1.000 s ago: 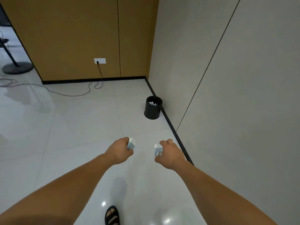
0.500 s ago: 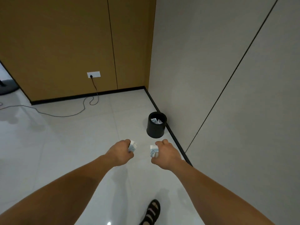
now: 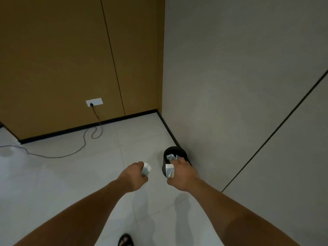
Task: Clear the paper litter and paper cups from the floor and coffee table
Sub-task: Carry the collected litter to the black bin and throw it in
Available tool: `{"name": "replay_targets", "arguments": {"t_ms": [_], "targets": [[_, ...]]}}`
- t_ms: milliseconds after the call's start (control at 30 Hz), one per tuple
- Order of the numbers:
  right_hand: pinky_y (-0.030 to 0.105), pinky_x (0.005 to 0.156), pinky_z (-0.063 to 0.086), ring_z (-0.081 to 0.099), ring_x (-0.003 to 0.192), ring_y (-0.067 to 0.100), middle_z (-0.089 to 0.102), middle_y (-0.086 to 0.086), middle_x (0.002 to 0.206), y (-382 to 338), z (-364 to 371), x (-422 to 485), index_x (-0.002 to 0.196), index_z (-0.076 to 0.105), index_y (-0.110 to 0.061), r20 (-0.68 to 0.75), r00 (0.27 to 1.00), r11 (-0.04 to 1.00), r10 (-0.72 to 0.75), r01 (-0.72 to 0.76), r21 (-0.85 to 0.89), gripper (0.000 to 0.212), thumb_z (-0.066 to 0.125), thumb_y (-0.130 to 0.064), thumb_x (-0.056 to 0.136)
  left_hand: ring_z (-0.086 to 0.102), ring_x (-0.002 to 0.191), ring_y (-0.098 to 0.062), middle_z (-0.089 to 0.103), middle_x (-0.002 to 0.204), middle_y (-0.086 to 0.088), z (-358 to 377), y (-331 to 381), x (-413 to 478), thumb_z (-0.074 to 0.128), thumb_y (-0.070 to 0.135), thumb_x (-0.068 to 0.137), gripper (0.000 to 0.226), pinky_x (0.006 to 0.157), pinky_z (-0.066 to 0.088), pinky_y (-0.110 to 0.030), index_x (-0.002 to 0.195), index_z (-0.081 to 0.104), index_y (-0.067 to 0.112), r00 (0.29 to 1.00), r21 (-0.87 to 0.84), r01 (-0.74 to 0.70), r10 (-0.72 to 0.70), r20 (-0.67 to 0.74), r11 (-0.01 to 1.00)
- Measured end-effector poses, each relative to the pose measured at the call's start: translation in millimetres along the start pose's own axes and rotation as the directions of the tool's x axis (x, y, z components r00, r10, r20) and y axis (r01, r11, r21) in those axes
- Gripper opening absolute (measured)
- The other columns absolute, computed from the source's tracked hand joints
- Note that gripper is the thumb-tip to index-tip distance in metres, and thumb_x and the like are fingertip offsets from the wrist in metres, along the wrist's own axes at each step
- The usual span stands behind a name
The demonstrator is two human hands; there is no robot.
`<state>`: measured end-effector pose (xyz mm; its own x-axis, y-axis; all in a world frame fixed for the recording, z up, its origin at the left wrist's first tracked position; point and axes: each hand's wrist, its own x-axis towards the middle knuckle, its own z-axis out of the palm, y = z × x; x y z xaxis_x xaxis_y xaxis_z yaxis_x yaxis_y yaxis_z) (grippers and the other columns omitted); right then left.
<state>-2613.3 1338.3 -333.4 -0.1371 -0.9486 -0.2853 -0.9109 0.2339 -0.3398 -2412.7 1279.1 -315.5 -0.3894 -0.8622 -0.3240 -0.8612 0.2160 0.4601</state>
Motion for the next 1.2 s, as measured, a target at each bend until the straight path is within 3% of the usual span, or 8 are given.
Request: {"name": "replay_targets", "arguments": {"t_ms": [133,433,533,767,1000,1200], "targets": [[0.037,0.098,0.045,0.045,0.123,0.028,0.037,0.008,0.139,6.0,-10.8,72.2,0.144,0.037,-0.02,0.0,0.997,0.997,0.072,-0.072,0.015,0.074,0.069,-0.043,0.081,0.057,0.095,-0.022,0.06,0.111,-0.007,-15.6,1.0,91.3,0.058,0.026,0.088,0.029,0.074,0.041,-0.025,0.113,0.053,0.013,0.997,0.005,-0.072,0.071,0.038,0.997],[0.034,0.095,0.044,0.046,0.119,0.026,0.044,0.006,0.133,28.6,-31.0,199.0,0.142,0.04,-0.021,-0.019,0.962,0.955,0.273,-0.269,0.124,0.071,0.065,-0.047,0.081,0.057,0.103,-0.025,0.059,0.115,-0.01,-42.0,13.6,271.7,0.06,0.026,0.088,0.031,0.083,0.047,-0.03,0.114,0.052,0.011,0.96,0.052,-0.199,0.184,0.211,0.979],[0.033,0.099,0.042,0.043,0.124,0.025,0.039,0.005,0.139,50.5,-28.4,231.2,0.148,0.031,-0.022,0.034,0.942,0.929,0.334,-0.335,0.156,0.079,0.065,-0.046,0.081,0.057,0.107,-0.024,0.058,0.12,-0.009,-33.1,27.8,320.0,0.06,0.025,0.089,0.034,0.089,0.047,-0.03,0.119,0.052,0.011,0.933,0.064,-0.229,0.2,0.301,0.971],[0.036,0.102,0.043,0.041,0.127,0.026,0.035,0.005,0.142,127.9,-21.6,321.0,0.147,0.03,-0.019,0.152,0.893,0.86,0.424,-0.45,0.241,0.076,0.062,-0.043,0.083,0.055,0.104,-0.024,0.055,0.117,-0.009,7.1,62.1,447.8,0.059,0.028,0.088,0.032,0.081,0.042,-0.025,0.115,0.051,0.012,0.883,0.119,-0.249,0.175,0.437,0.961],[0.028,0.091,0.049,0.047,0.112,0.017,0.044,0.001,0.127,173.4,11.0,384.2,0.136,0.038,-0.022,0.175,0.848,0.794,0.5,-0.53,0.298,0.063,0.066,-0.038,0.082,0.047,0.085,-0.019,0.054,0.108,-0.008,67.3,71.8,550.0,0.06,0.027,0.085,0.031,0.07,0.036,-0.026,0.109,0.049,0.013,0.804,0.101,-0.278,0.174,0.568,0.955],[0.029,0.092,0.051,0.048,0.114,0.016,0.045,0.0,0.127,206.9,103.6,461.1,0.137,0.038,-0.022,0.22,0.724,0.622,0.654,-0.679,0.39,0.067,0.069,-0.041,0.082,0.054,0.09,-0.027,0.054,0.102,-0.011,160.7,36.6,645.5,0.059,0.024,0.085,0.024,0.069,0.037,-0.029,0.101,0.047,0.011,0.683,0.098,-0.365,0.195,0.704,0.926]]}}
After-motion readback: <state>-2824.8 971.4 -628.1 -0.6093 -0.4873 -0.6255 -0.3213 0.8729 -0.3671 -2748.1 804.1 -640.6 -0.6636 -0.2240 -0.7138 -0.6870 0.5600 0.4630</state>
